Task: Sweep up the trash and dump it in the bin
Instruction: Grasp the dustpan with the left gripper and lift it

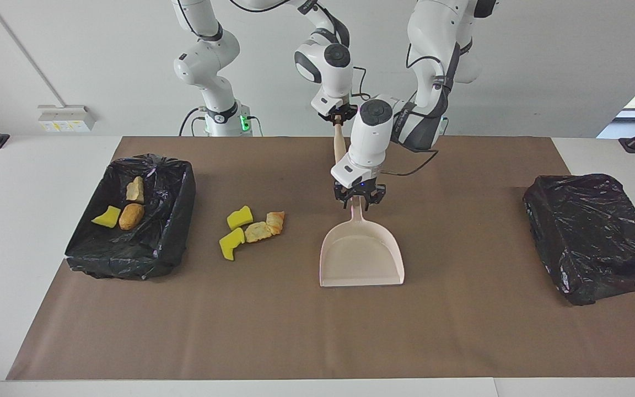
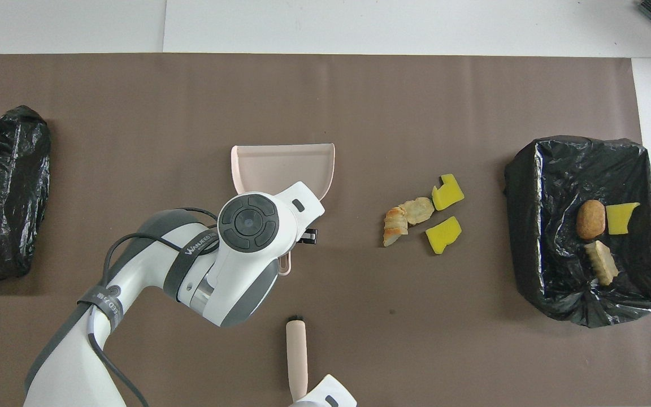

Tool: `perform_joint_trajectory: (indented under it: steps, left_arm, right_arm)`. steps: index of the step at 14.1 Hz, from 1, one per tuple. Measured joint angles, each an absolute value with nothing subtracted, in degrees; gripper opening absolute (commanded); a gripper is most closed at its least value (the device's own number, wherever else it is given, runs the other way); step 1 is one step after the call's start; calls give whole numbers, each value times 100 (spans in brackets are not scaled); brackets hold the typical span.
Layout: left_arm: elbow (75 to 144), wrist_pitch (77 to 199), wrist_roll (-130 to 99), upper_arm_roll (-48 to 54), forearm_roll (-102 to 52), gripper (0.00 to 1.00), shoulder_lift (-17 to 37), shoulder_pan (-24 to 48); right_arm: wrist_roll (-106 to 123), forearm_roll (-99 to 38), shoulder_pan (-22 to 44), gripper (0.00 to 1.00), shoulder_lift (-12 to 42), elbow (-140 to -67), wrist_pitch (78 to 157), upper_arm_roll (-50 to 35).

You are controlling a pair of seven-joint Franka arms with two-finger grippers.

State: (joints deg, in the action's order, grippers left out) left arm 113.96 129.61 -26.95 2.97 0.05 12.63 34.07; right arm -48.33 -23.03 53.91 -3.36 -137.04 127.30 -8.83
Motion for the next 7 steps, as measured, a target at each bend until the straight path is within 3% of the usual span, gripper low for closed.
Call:
perform_joint_trajectory:
  steps: [1,3,7]
  left_arm:
    - [11396,12957,-2695,285,5,32,1264,3407]
    - [11396,12942,-2695,271,4,0,1265,3407]
    - [11314,12920,-2550,199,6,0,1262,3385]
  right_arm:
    - [-4833,-2303,5391,0,-336,-13702,12712,-883]
    - [-4833,-2303,5392,0,-338,-13679,12576,-882]
    - [-4827,-2282,5238,0,-658,-13529,11704,-810]
